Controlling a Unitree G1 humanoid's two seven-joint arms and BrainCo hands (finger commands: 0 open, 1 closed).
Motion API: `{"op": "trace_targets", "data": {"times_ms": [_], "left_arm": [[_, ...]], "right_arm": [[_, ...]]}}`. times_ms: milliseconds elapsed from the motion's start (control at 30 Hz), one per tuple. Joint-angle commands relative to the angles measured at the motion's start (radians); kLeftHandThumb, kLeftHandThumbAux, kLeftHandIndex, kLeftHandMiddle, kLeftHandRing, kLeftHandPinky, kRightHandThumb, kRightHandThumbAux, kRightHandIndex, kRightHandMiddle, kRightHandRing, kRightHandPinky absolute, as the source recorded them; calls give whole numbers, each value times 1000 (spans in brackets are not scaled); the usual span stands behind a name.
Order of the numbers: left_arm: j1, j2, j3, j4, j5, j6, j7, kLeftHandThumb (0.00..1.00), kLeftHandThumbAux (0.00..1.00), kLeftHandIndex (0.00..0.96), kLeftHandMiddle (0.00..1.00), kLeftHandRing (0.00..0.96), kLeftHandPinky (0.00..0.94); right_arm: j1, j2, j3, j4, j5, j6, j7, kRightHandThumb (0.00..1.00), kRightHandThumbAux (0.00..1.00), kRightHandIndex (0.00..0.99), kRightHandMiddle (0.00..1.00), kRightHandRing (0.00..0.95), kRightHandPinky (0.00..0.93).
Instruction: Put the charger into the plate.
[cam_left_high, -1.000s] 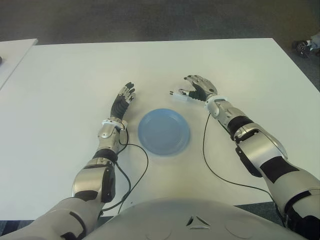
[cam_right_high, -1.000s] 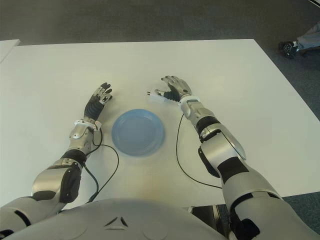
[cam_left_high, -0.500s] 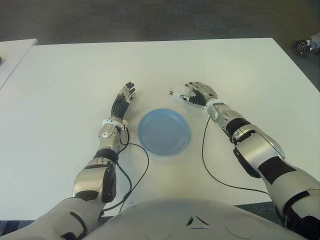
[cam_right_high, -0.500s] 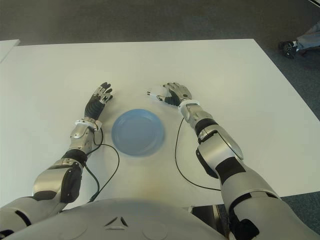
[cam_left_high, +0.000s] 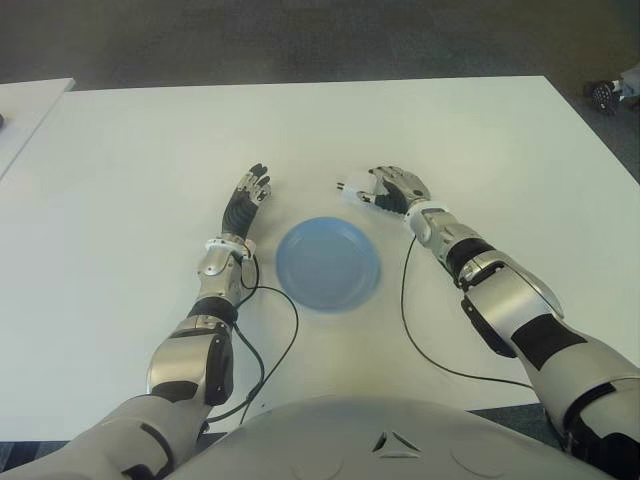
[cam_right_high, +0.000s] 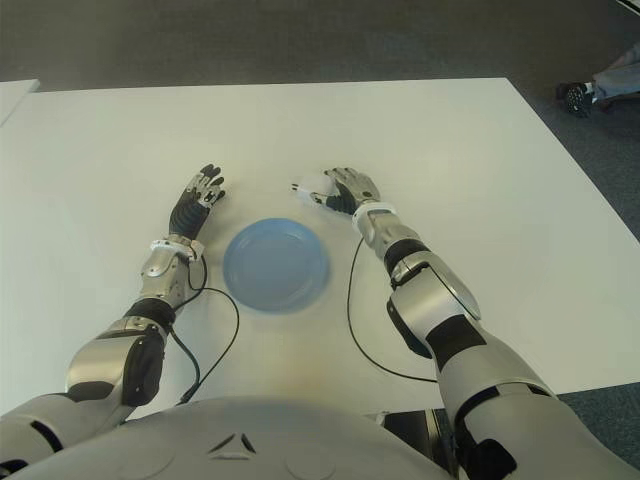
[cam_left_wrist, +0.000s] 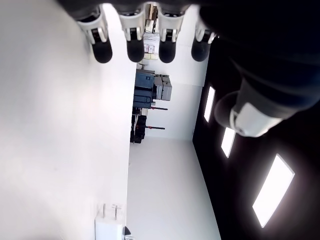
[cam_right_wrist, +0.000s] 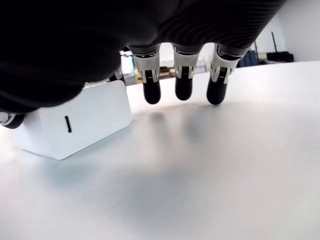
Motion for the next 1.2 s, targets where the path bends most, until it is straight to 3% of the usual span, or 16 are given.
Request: {"op": "trace_targets", "data": {"times_ms": [33, 533, 1200], "left_arm": [[39, -19, -2, 28, 2, 46, 4, 124, 570, 0, 7, 17, 70], [47, -20, 16, 14, -27, 47, -23, 134, 558, 0, 16, 30, 85], [47, -12, 34, 19, -46, 53, -60, 98, 561, 3, 27, 38, 86]], "right_arm": [[38, 16, 4, 21, -2, 19, 41, 374, 102, 0, 0, 0, 0], [60, 20, 34, 33, -24, 38, 60, 364, 104, 0, 0, 0, 0], [37, 2, 129, 39, -92, 39, 73, 316, 117, 0, 0, 0, 0]]}}
